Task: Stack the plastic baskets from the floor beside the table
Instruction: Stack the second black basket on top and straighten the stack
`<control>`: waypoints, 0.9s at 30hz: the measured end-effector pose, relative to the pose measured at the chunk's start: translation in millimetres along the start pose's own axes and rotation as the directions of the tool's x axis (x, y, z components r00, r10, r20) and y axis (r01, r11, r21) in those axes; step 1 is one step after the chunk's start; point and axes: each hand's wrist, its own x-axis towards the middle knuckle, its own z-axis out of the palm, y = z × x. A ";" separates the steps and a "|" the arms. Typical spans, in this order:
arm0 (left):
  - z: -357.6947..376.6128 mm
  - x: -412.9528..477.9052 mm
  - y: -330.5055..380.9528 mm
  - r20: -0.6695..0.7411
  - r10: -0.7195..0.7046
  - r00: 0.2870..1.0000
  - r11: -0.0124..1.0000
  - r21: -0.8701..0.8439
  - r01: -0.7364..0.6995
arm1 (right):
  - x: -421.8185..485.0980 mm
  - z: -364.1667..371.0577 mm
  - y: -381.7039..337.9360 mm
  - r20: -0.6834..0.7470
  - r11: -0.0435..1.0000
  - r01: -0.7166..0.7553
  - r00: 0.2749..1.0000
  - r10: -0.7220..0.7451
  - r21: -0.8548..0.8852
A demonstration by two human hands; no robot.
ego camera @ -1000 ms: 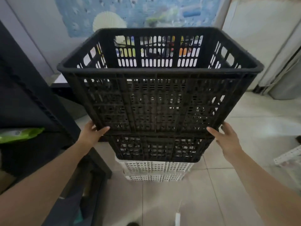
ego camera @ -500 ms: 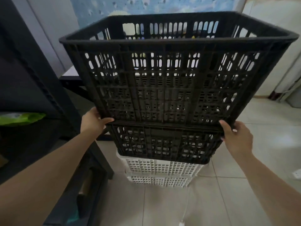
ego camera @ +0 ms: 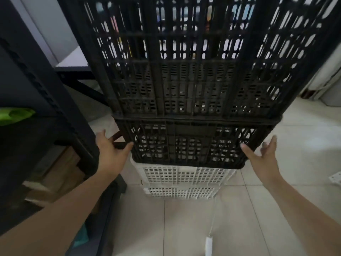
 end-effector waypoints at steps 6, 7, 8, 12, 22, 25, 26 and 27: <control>34.6 32.6 -103.0 0.278 -0.106 0.955 0.977 0.210 0.047 | 13.8 50.2 84.2 0.013 0.994 0.110 0.994 -0.110 -0.017; 46.2 38.0 -112.4 0.282 -0.054 0.958 0.983 0.183 0.002 | 17.9 54.1 97.8 -0.004 0.989 0.145 0.989 -0.145 -0.026; 57.9 45.5 -124.4 0.267 0.020 0.963 0.984 0.165 -0.066 | 22.6 57.0 108.1 -0.025 0.985 0.172 0.985 -0.173 -0.030; 84.6 71.7 -167.8 0.204 0.227 0.952 0.963 0.099 -0.250 | 47.4 62.3 135.3 -0.109 0.968 0.251 0.963 -0.247 0.026; 103.0 90.1 -211.4 0.107 0.367 0.924 0.926 0.054 -0.374 | 88.1 81.4 166.0 -0.123 0.928 0.344 0.936 -0.329 0.140; 102.2 89.6 -208.8 0.092 0.336 0.937 0.935 0.088 -0.344 | 91.8 73.5 171.3 0.008 0.950 0.310 0.951 -0.310 0.029; 102.3 88.1 -204.8 0.095 0.333 0.938 0.935 0.099 -0.341 | 96.2 69.2 174.8 0.057 0.951 0.311 0.949 -0.311 0.011; 103.8 86.9 -200.5 0.088 0.326 0.941 0.936 0.106 -0.334 | 96.9 65.6 175.3 0.109 0.948 0.318 0.943 -0.314 -0.019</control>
